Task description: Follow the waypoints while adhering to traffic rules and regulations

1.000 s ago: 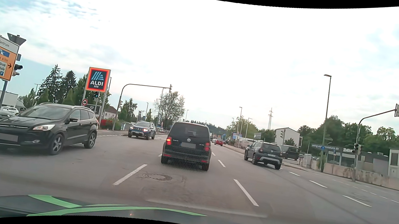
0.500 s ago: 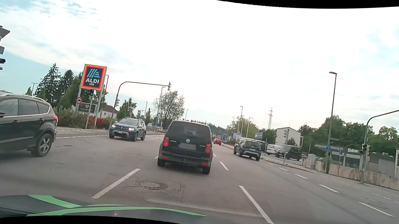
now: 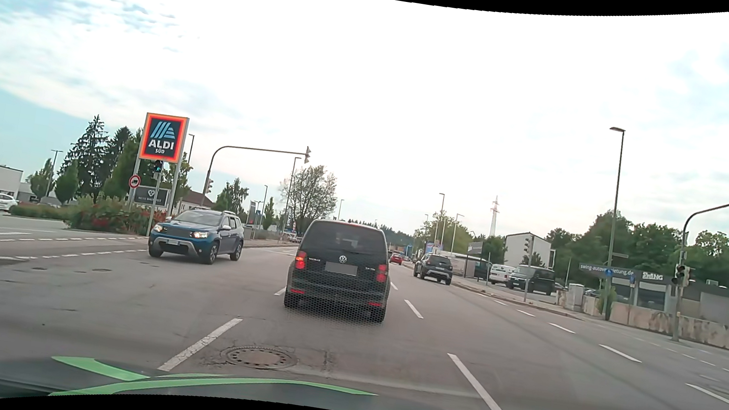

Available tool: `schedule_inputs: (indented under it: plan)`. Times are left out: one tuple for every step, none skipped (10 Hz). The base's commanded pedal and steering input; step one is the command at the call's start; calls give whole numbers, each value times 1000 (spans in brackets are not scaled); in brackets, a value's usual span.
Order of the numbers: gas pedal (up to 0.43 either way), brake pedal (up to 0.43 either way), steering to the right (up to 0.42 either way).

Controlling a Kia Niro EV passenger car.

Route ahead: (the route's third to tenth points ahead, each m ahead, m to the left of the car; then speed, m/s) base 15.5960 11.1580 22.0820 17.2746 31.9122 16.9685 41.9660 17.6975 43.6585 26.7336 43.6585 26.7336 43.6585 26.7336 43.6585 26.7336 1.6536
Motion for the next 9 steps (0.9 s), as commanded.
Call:
schedule_inputs:
  plan:
    - [0, 0, 2]
    - [0, 0, 2]
    - [0, 0, 2]
    - [28, 0, 2]
    - [67, 0, 2]
    - [98, 0, 2]
    - [98, 0, 2]
    - [98, 0, 2]
    - [110, 0, 1]
